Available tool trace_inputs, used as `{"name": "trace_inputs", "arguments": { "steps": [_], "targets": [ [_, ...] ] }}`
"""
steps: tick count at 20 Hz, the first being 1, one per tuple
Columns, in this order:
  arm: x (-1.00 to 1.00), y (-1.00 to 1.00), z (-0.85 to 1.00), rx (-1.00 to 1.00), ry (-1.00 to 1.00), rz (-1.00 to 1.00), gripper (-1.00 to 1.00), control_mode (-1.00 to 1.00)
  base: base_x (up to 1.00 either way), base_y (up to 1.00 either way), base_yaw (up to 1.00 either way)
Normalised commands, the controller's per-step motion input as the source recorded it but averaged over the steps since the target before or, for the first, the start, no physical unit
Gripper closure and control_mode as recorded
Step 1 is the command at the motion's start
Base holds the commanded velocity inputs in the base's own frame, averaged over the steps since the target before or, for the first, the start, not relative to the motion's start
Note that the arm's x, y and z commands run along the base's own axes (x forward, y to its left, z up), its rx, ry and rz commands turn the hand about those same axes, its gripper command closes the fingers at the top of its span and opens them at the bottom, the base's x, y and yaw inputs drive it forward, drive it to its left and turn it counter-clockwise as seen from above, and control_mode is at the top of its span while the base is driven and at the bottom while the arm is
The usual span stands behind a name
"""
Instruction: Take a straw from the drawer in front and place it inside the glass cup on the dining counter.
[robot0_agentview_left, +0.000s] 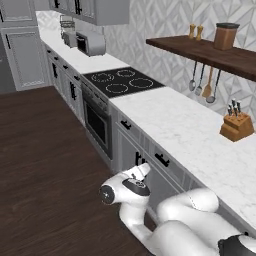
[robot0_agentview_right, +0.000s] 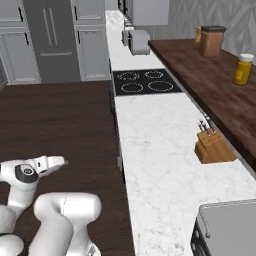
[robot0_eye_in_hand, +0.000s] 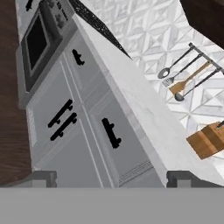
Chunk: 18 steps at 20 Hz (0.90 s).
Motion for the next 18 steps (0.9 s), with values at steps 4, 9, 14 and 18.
{"name": "trace_inputs", "arguments": {
  "steps": [4, 9, 14, 18],
  "targets": [
    [0.29, 0.51, -0.01, -0.02, 0.2, -0.3, -1.0, -1.0, 0.0, 0.0, 0.0],
    [0.06, 0.32, -0.03, -0.06, 0.14, -0.33, -1.0, -1.0, 0.0, 0.0, 0.0],
    [0.38, -0.33, -0.28, 0.0, 0.0, -0.11, -1.0, -1.0, 0.0, 0.0, 0.0],
    [0.52, -0.7, -0.28, 0.0, 0.0, -0.02, -1.0, -1.0, 0.0, 0.0, 0.0]
  ]
}}
